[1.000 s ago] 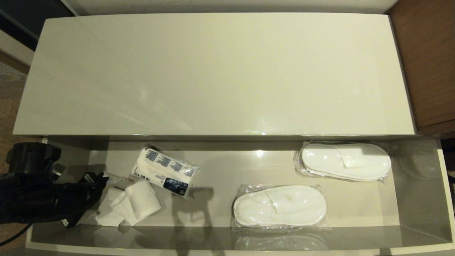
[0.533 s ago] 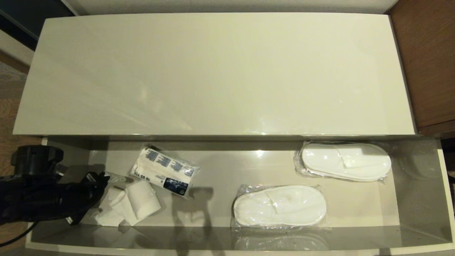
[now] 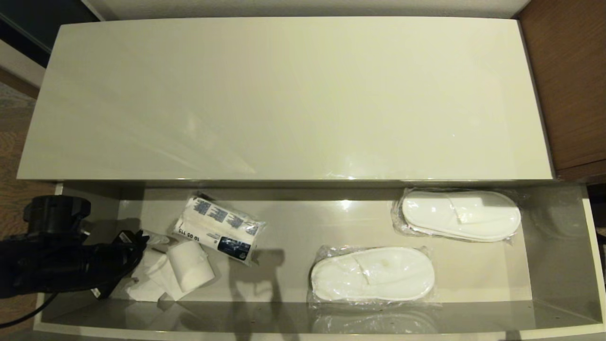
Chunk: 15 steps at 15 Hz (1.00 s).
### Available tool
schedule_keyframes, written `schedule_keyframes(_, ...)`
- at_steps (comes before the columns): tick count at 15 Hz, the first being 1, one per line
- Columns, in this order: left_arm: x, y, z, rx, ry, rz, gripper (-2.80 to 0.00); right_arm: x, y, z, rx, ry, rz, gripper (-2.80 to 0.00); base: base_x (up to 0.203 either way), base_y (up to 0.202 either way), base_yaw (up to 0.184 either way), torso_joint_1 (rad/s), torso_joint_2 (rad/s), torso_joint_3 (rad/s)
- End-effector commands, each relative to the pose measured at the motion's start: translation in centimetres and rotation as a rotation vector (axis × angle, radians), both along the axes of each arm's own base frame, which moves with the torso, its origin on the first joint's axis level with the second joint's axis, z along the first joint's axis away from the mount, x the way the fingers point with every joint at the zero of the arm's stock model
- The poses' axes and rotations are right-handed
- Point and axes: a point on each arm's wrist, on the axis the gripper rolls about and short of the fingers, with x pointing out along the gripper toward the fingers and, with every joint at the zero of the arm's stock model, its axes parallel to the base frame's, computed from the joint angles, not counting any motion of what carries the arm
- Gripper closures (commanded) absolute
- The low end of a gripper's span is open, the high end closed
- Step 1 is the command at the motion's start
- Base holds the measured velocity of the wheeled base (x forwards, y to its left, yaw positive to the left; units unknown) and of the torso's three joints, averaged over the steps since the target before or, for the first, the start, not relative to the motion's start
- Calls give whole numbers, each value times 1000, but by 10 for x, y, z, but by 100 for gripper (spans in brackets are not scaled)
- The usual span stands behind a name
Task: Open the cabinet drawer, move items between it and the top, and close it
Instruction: Take out the roll paper from the drawer
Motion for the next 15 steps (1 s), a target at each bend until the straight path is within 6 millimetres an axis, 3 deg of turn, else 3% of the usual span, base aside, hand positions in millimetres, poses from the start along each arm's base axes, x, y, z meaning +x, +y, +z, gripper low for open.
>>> schedule_keyframes(1,4,0,-1,1,-3,-5,-280,0,0,0,0,2,2,0,0,0,0,0,0,0)
schedule_keyframes(15,12,-4,-34,193,93,-126,-280,0,0,0,15,1,-3,0,0,0,0,0,0,0)
